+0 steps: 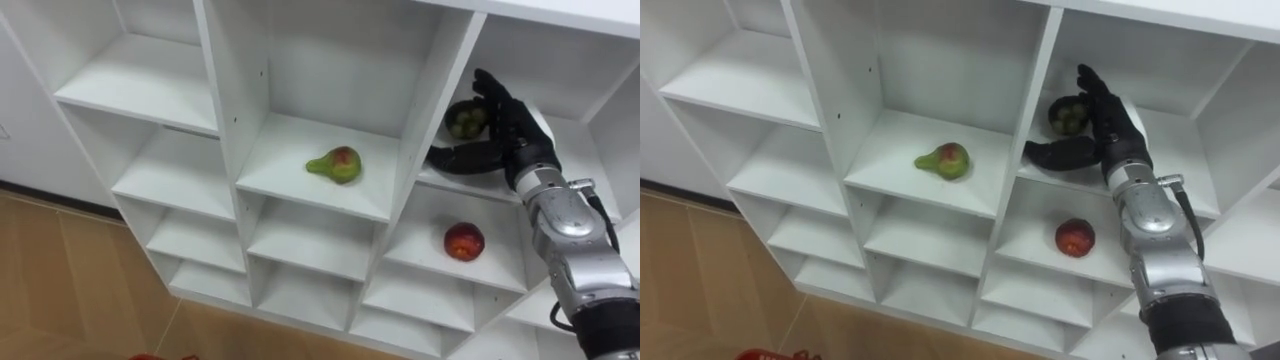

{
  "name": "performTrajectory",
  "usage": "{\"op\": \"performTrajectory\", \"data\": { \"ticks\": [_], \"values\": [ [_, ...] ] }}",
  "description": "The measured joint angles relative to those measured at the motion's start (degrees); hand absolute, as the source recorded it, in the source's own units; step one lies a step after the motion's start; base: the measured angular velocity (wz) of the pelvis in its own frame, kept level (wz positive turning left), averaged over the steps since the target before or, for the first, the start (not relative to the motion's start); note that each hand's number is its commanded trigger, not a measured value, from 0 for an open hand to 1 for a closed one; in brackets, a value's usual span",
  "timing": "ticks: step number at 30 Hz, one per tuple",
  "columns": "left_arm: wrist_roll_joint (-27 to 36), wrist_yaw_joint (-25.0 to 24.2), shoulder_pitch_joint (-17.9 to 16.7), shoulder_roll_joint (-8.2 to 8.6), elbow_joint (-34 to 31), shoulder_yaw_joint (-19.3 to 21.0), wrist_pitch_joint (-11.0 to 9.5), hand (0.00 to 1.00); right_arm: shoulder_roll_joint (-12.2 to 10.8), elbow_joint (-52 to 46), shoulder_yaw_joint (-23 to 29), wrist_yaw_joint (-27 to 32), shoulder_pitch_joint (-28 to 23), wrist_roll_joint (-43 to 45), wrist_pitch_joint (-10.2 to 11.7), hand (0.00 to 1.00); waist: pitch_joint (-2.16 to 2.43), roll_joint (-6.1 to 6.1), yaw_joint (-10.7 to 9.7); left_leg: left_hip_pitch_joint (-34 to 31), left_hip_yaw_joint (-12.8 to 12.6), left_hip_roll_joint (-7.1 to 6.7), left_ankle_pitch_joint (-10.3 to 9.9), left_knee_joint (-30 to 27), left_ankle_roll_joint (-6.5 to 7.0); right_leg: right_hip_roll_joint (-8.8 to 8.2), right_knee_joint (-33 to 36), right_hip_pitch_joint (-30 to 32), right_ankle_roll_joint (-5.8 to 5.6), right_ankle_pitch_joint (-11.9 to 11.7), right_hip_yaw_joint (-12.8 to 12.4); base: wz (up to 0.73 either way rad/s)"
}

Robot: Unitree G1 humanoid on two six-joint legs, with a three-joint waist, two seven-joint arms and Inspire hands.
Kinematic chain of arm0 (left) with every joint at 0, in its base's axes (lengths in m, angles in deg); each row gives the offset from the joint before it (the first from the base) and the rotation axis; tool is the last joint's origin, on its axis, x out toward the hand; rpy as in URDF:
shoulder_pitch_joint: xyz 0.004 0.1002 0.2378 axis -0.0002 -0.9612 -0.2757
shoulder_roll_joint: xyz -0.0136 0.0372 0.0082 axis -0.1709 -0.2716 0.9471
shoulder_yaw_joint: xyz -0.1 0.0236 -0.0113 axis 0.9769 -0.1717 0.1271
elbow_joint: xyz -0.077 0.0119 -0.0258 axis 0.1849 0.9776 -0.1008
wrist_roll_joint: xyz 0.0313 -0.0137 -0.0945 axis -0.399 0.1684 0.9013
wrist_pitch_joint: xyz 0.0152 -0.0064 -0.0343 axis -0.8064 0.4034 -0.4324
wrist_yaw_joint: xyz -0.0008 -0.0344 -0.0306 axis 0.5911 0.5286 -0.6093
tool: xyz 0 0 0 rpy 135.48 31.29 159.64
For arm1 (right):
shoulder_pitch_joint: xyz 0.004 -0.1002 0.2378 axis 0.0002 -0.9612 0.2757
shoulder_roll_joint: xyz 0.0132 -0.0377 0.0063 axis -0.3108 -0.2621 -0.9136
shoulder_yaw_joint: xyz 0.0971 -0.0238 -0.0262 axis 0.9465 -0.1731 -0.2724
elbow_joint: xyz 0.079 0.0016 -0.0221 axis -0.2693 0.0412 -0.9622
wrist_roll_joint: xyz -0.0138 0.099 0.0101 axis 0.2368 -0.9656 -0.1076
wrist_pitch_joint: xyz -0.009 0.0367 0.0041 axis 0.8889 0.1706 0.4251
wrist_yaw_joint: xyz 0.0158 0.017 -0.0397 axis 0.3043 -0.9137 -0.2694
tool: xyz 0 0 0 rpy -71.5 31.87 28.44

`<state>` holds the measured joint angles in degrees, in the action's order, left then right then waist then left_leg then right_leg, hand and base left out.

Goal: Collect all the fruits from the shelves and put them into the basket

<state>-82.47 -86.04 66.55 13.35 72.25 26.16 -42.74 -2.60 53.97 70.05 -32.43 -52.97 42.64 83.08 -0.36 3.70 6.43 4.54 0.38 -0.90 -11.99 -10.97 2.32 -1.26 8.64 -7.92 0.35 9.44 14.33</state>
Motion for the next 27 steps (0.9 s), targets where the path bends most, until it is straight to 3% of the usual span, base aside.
{"op": "performTrajectory", "data": {
  "ticks": [1, 2, 4, 12, 18, 27],
  "values": [
    [0.0, 0.0, 0.0, 0.00, 0.0, 0.0, 0.0, 1.00, 0.0, 0.0, 0.0, 0.0, 0.0, 0.0, 0.0, 0.00, 0.00, 0.00, 0.0, 0.0, 0.0, 0.00, 0.0, 0.0, 0.00, 0.01, 0.0, 0.0, 0.00, 0.0, 0.0, 0.00],
    [0.0, 0.0, 0.0, 0.00, 0.0, 0.0, 0.0, 1.00, 0.0, 0.0, 0.0, 0.0, 0.0, 0.0, 0.0, 0.19, 0.00, 0.00, 0.0, 0.0, 0.0, 0.00, 0.0, 0.0, 0.00, 0.01, 0.0, 0.0, 0.00, 0.0, 0.0, 0.00],
    [0.0, 0.0, 0.0, 0.00, 0.0, 0.0, 0.0, 1.00, 0.0, 0.0, 0.0, 0.0, 0.0, -0.1, 0.0, 1.00, 0.00, -0.01, 0.1, 0.0, 0.0, 0.00, 0.0, 0.0, 0.00, 0.02, 0.0, 0.0, 0.00, 0.0, 0.0, 0.00],
    [-0.4, -0.6, -0.1, -0.03, -0.5, 0.0, 0.1, 1.00, 1.3, 0.0, -0.3, 0.3, 0.9, 0.4, 0.0, 1.00, -0.11, 0.17, 0.3, 0.1, 0.0, 0.03, 0.0, 0.1, -0.01, 0.05, 0.0, 0.0, 0.00, 0.0, -0.2, 0.00],
    [-0.3, -0.4, 0.1, -0.45, -0.6, 0.0, 0.2, 1.00, 1.6, 0.1, -2.3, -0.7, 2.6, 0.9, -0.5, 1.00, -0.51, 0.95, 0.4, 0.1, 0.0, 0.15, 0.0, 0.2, -0.06, 0.17, 0.0, 0.1, 0.00, 0.0, -0.1, 0.00],
    [-0.3, -0.1, 0.6, -1.07, -0.6, -0.2, 0.4, 1.00, 1.8, 0.1, -3.0, -0.5, 3.1, 1.2, -1.2, 1.00, -0.33, 1.27, 0.3, 0.0, -0.1, 0.18, 0.0, 0.2, -0.06, 0.18, 0.0, 0.4, 0.00, 0.0, -0.1, 0.00]
  ]
}}
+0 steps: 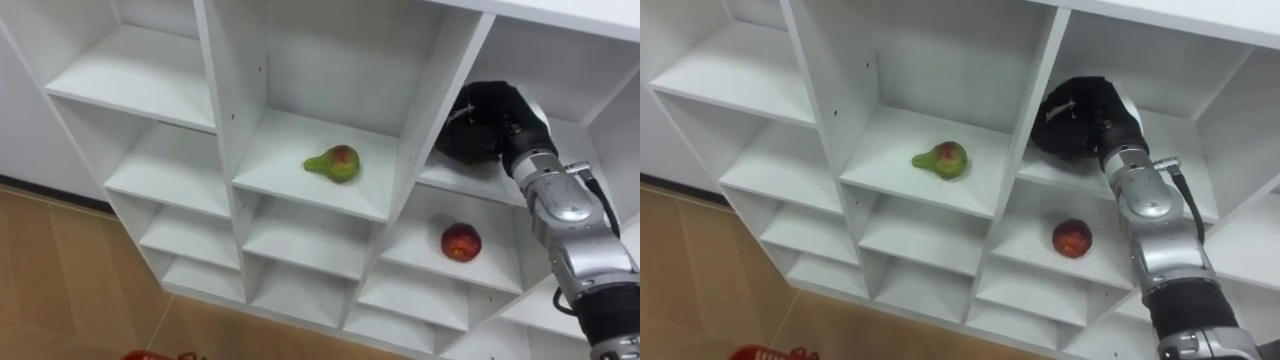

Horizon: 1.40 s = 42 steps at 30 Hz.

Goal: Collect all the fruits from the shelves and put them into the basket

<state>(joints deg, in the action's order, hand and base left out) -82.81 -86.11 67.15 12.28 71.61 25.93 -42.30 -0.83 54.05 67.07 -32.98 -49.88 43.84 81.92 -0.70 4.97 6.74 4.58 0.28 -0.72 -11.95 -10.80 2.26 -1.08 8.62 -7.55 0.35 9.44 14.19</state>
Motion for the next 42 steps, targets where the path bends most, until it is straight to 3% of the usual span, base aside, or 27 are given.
{"op": "performTrajectory", "data": {
  "ticks": [6, 16, 20, 24, 31, 36, 39, 42],
  "values": [
    [0.0, 0.0, 0.3, -0.82, 0.0, -0.4, 0.0, 1.00, 0.1, 0.0, -0.4, 0.4, 0.0, 0.1, 0.0, 1.00, 0.00, -0.02, 0.0, 0.0, 0.0, 0.00, 0.0, 0.0, 0.00, -0.01, 0.0, 0.0, 0.00, 0.0, -0.1, 0.00],
    [0.1, -0.5, 0.5, -0.82, 0.0, -0.8, -0.1, 1.00, 0.1, -0.6, -0.3, 0.4, 0.0, 1.2, 0.1, 1.00, -0.01, -0.58, -0.2, -0.2, -0.1, -0.03, 0.0, -0.1, 0.00, -0.03, 0.0, 0.2, 0.00, 0.0, -0.2, 0.00],
    [0.4, -0.5, 1.0, -0.15, 0.0, -0.8, -0.2, 1.00, 0.1, -3.0, -0.2, 0.5, -0.3, 4.2, 0.0, 1.00, 0.52, -1.87, -0.7, -0.4, -0.4, -0.09, 0.0, -0.1, 0.01, -0.10, 0.0, 0.6, 0.00, 0.0, -0.8, -0.02],
    [0.3, -0.1, 1.0, 0.07, 0.0, -0.7, -0.4, 1.00, 0.1, -9.9, 0.0, 1.1, -3.5, 4.0, -0.2, 1.00, 0.81, -2.53, -1.7, -0.3, -0.4, -0.02, 0.0, 0.0, 0.00, 0.01, 0.0, 0.6, 0.00, 0.0, -1.2, 0.00],
    [0.3, -0.1, 2.1, 1.31, 0.2, -0.8, -0.5, 1.00, -0.1, -20.0, 0.5, 0.7, -8.0, -2.4, -0.7, 1.00, 0.77, -2.73, -2.5, 0.1, -2.0, 0.03, 0.0, 0.2, 0.01, 0.03, 0.0, 0.8, 0.00, 0.0, -2.9, -0.12],
    [0.5, 0.0, 2.6, 1.60, 0.3, -0.8, -0.6, 1.00, -2.2, -28.3, 2.0, -2.3, -14.4, -5.8, -0.6, 1.00, 0.98, -3.37, -3.6, 0.3, -2.2, 0.06, 0.0, 0.2, 0.02, 0.04, 0.0, 0.7, 0.01, 0.0, -3.2, -0.01],
    [0.6, -0.1, 3.0, 2.03, 0.3, -0.8, -0.6, 1.00, -3.0, -29.6, 1.9, -5.1, -17.3, -7.7, -0.6, 1.00, 0.59, -4.15, -3.7, 0.7, -2.9, 0.11, 0.0, 0.2, 0.03, 0.05, 0.2, 0.7, 0.02, 0.0, -3.5, -0.11],
    [0.6, 0.0, 3.7, 2.18, 0.2, -0.8, -0.7, 1.00, -3.5, -29.8, 1.8, -7.2, -19.1, -8.3, -0.7, 1.00, 0.66, -4.41, -3.8, 0.0, -3.4, 0.15, 0.0, 0.4, 0.04, 0.08, 0.5, 1.6, 0.09, -0.1, -4.0, -0.11]
  ]
}}
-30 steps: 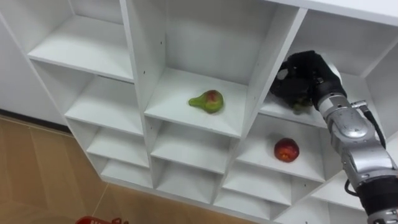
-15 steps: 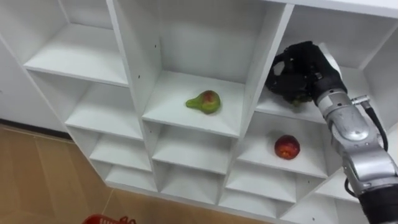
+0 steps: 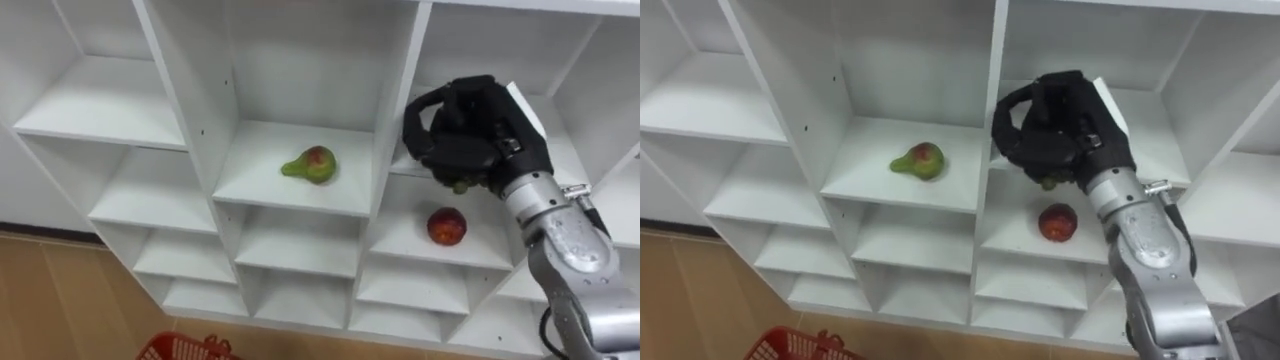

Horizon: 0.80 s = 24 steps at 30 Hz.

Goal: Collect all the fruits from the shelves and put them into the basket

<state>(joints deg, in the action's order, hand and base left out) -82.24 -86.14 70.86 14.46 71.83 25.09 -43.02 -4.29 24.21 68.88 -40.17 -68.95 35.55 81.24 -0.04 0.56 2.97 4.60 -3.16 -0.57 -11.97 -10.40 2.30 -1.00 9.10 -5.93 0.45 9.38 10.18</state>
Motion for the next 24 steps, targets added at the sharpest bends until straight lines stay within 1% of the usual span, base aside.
{"op": "performTrajectory", "data": {
  "ticks": [2, 3, 4, 5, 9, 10, 12, 16, 18, 19, 21, 24],
  "values": [
    [0.4, 0.2, 0.1, 0.14, 0.0, 0.0, -0.1, 1.00, -0.7, -0.1, 0.0, -0.9, -0.2, -1.3, 0.0, 1.00, 0.02, -0.05, -0.2, 0.0, -0.7, 0.08, 0.0, -0.1, 0.03, 0.08, 0.3, 0.3, 0.06, 0.0, -0.8, -0.15],
    [1.4, 0.8, 0.1, 0.28, 0.2, -0.2, -0.2, 1.00, -1.8, -0.3, -0.1, -1.3, -0.2, -1.4, 0.0, 1.00, 0.03, -0.04, -0.4, 0.0, -1.2, 0.17, 0.0, -0.1, 0.03, 0.10, 0.6, 0.5, 0.06, 0.0, -0.9, -0.12],
    [2.1, 1.1, 0.1, 0.36, 0.3, -0.4, -0.2, 1.00, -2.4, -0.5, -0.2, -1.4, -0.2, -1.4, 0.0, 1.00, 0.05, 0.00, -0.8, 0.0, -1.3, 0.19, 0.0, -0.1, 0.03, 0.10, 0.6, 0.6, 0.06, 0.0, -1.1, -0.10],
    [2.7, 1.3, 0.2, 0.46, 0.4, -0.7, -0.3, 1.00, -3.6, -0.7, -0.5, -1.9, -0.2, -1.4, 0.0, 1.00, 0.10, 0.06, -1.2, 0.0, -1.4, 0.20, 0.0, -0.1, 0.03, 0.14, 0.6, 0.7, 0.07, 0.0, -1.6, -0.08],
    [2.7, 1.3, 0.9, 0.95, -0.1, -1.7, -0.3, 1.00, -5.9, -0.7, -1.3, -4.1, -1.9, -1.7, 0.0, 1.00, 0.28, 0.34, -1.5, -0.1, -1.4, 0.21, 0.0, -0.2, 0.06, 0.17, 0.7, 0.9, 0.09, -0.1, -2.0, -0.03],
    [2.7, 1.3, 1.3, 1.16, -0.3, -2.1, -0.3, 1.00, -6.2, -0.7, -2.1, -4.4, -2.7, -1.8, 0.0, 1.00, 0.28, 0.35, -1.5, -0.2, -1.5, 0.21, 0.0, -0.2, 0.08, 0.19, 0.7, 1.0, 0.09, -0.1, -2.2, 0.00],
    [2.6, 1.2, 2.6, 1.42, -0.3, -3.2, -0.3, 1.00, -6.2, -0.5, -2.9, -5.7, -3.9, -3.4, 0.0, 1.00, 0.15, 0.13, -1.4, -0.5, -1.4, 0.21, 0.0, -0.4, 0.15, 0.16, 0.7, 1.2, 0.09, -0.1, -2.2, 0.00],
    [2.7, 1.3, 5.1, 1.37, -0.3, -4.8, -0.3, 1.00, -6.2, 1.5, -5.0, -6.5, -4.2, -5.3, 0.0, 1.00, 0.11, 0.06, -1.2, -1.9, -1.6, 0.37, 0.0, -0.9, 0.14, -0.07, 1.8, 3.0, 0.11, -0.1, -2.1, -0.01],
    [5.2, 1.8, 6.9, 1.48, -0.4, -7.5, -0.5, 1.00, -6.3, 3.5, -7.6, -7.0, -4.1, -5.9, 0.0, 1.00, 0.08, 0.08, -1.0, -3.1, -2.0, 0.48, 0.0, -1.0, 0.12, 0.02, 1.8, 4.2, 0.33, -0.2, -2.2, -0.09],
    [6.0, 2.0, 7.3, 1.51, -0.4, -8.4, -0.5, 1.00, -6.4, 4.1, -8.4, -7.2, -3.9, -6.1, 0.0, 1.00, 0.07, 0.08, -1.0, -3.4, -2.0, 0.48, 0.0, -1.0, 0.11, 0.04, 1.8, 4.6, 0.35, -0.3, -2.2, -0.07],
    [7.2, 2.2, 9.1, 1.78, -0.4, -10.7, -0.9, 1.00, -7.3, 7.0, -10.7, -7.8, -3.1, -7.2, 0.0, 1.00, 0.04, 0.17, -1.2, -4.4, -2.3, 0.58, 0.2, -1.3, 0.12, 0.02, 1.9, 5.9, 0.47, -0.5, -2.2, -0.02],
    [8.5, 2.3, 10.8, 1.84, -0.7, -11.9, -1.6, 1.00, -8.3, 9.9, -12.5, -7.7, -1.9, -8.0, 0.0, 1.00, -0.15, 0.44, -1.1, -5.6, -3.1, 0.79, 0.3, -1.4, 0.06, -0.03, 2.8, 7.6, 0.54, -0.6, -2.3, -0.08]
  ]
}}
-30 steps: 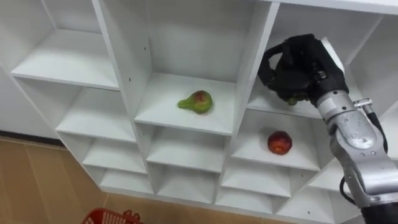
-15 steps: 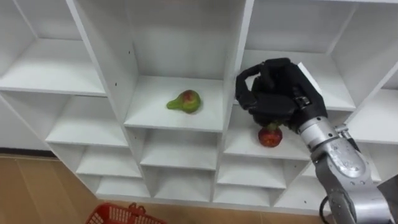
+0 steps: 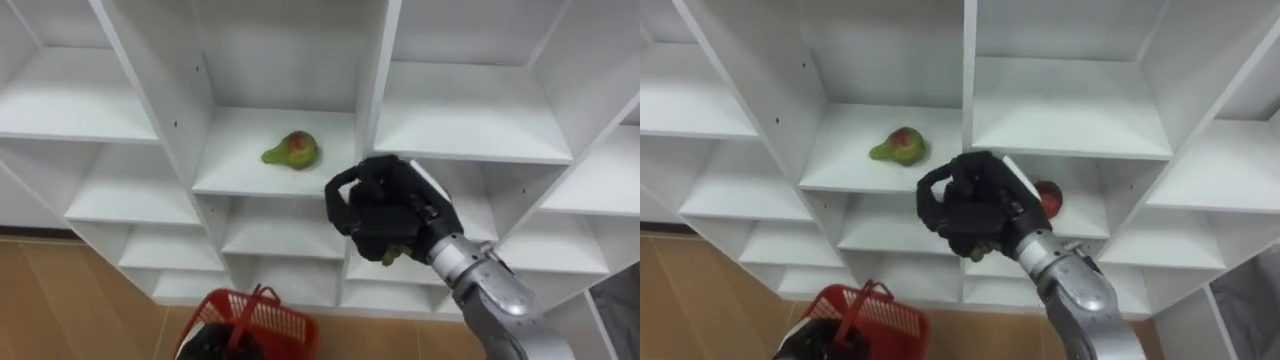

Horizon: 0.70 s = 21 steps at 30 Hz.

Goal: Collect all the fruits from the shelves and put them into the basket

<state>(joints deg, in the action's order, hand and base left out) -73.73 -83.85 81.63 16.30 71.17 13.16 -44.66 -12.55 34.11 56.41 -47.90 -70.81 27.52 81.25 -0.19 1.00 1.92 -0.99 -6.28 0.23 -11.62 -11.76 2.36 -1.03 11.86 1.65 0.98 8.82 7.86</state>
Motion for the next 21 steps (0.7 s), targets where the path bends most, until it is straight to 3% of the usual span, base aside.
{"op": "performTrajectory", "data": {
  "ticks": [4, 5, 14, 21],
  "values": [
    [1.0, 0.1, 1.5, 0.10, -1.9, -1.3, -1.4, 1.00, -0.5, 5.1, -1.1, 0.4, 2.5, 0.0, 0.1, 1.00, -0.31, 0.39, -0.1, -2.5, 0.2, -0.08, 0.3, -0.4, 0.06, -0.15, 0.3, 2.5, 0.12, -0.1, 0.0, 0.00],
    [1.0, 0.1, 1.9, 0.15, -2.2, -1.5, -1.6, 1.00, -0.5, 6.7, -1.2, 0.8, 3.2, 0.1, 0.2, 1.00, -0.58, 0.43, -0.1, -3.0, 0.3, -0.07, 0.3, -0.6, 0.06, -0.18, 0.2, 2.7, 0.13, -0.1, 0.2, 0.06],
    [3.5, -1.3, 5.3, 0.43, -4.7, -3.7, -2.3, 1.00, -0.5, 18.8, -2.7, 4.5, 7.2, 2.9, 0.8, 1.00, -1.05, 0.10, 0.0, -9.6, 0.7, 0.00, 0.5, -2.5, 0.09, -0.44, 0.8, 8.4, 0.38, -0.4, 1.4, 0.05],
    [7.3, -3.5, 5.3, 2.63, -7.9, -3.8, -3.1, 1.00, -1.8, 25.1, -2.0, 6.2, 9.2, 4.8, 1.8, 1.00, -1.65, -0.87, 0.0, -11.1, 1.1, 0.00, 0.5, -2.7, 0.09, -0.49, 0.8, 9.7, 0.38, -0.4, 1.9, 0.02]
  ]
}}
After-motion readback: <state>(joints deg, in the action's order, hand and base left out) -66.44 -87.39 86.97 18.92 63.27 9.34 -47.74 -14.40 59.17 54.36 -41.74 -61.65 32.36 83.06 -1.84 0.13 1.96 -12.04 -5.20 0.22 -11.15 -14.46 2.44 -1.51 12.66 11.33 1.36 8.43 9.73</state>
